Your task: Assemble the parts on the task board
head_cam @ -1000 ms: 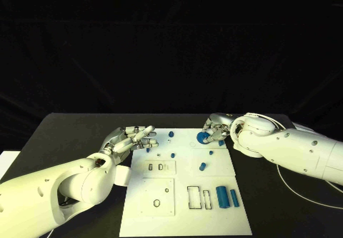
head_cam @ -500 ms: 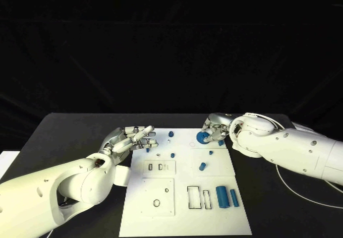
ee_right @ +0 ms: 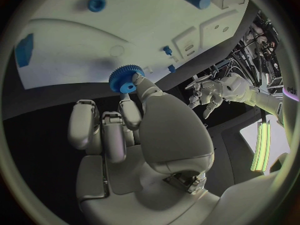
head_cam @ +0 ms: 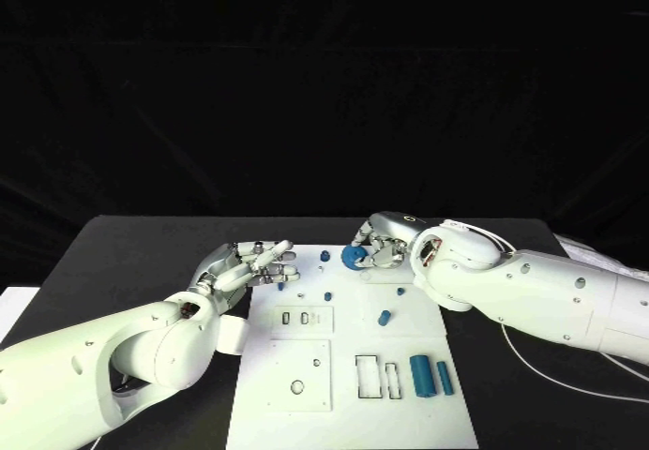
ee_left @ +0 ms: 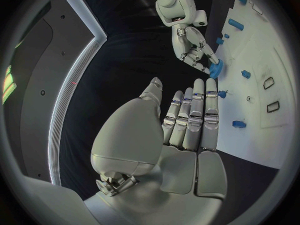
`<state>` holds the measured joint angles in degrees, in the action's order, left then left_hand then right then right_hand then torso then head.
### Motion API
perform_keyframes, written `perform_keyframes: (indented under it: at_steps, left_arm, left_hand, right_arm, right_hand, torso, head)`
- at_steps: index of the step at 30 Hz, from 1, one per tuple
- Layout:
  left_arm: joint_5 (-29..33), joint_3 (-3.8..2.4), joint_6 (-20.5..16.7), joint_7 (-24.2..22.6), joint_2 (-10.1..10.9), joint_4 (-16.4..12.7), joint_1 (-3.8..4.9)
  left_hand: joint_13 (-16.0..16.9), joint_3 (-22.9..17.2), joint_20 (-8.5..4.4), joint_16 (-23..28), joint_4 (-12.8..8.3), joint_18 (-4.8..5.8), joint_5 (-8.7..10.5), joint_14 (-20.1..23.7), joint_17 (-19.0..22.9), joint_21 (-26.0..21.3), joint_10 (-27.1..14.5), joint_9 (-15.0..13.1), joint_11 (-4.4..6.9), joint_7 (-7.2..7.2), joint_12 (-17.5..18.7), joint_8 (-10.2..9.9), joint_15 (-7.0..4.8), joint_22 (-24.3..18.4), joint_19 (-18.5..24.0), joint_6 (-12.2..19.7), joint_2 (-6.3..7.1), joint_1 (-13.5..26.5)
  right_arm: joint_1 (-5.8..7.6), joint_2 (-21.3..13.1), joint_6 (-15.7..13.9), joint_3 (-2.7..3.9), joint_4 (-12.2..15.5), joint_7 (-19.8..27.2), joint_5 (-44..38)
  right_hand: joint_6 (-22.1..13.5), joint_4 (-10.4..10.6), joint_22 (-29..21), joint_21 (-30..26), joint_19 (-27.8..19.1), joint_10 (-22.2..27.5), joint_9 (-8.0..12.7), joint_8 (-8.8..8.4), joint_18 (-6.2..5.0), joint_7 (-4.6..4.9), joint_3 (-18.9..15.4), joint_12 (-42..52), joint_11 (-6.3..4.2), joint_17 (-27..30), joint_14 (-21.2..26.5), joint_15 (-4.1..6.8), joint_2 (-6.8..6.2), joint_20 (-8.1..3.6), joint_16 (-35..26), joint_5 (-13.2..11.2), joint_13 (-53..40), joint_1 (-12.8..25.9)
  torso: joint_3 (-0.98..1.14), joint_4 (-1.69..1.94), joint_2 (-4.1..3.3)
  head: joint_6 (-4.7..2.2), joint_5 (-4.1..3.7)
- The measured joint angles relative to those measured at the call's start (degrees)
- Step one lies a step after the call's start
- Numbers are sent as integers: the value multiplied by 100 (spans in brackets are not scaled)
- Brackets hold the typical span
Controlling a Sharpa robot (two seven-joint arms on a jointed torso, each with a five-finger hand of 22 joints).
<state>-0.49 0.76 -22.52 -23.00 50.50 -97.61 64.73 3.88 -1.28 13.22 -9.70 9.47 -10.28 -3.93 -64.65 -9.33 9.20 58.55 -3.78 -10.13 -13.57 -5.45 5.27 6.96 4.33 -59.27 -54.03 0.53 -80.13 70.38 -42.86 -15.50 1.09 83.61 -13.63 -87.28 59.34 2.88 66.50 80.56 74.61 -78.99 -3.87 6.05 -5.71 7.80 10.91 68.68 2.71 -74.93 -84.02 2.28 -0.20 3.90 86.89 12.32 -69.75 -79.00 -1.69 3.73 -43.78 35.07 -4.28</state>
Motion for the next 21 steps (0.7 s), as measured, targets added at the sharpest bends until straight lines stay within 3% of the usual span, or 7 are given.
perform_keyframes:
  at_steps: [8,19,21]
  left_arm:
    - [0,-1,2,3,-15,11,0]
    - [0,1,6,6,-20,11,0]
    - [0,1,6,6,-20,11,0]
  left_hand:
    - [0,0,0,0,0,0,0,0,1,0,0,0,0,0,0,0,0,0,0,0,0,0]
    - [0,0,0,0,0,0,0,0,1,0,0,0,0,0,0,0,0,1,0,0,0,0]
    - [0,0,0,0,0,0,0,0,1,0,0,0,0,0,0,0,0,0,0,0,0,0]
  right_arm:
    - [-50,446,-231,-15,25,-151,-367]
    - [-228,860,-218,-90,-225,-275,-642]
    - [-236,881,-206,-99,-246,-283,-663]
  right_hand:
    - [0,4,37,0,41,-2,0,-1,-1,0,3,-18,0,0,-1,0,-56,1,0,1,0,77]
    - [2,6,38,0,41,-21,0,-34,-1,-2,4,-35,-20,1,0,0,-86,1,-1,0,13,106]
    - [2,96,38,0,40,-21,0,-45,-1,-2,94,-35,-20,1,0,0,-86,1,0,-1,14,106]
  torso:
    - [-1,7,-4]
    - [2,4,-10]
    - [2,3,-10]
  head:
    - [-3,23]
    - [35,55]
    - [39,59]
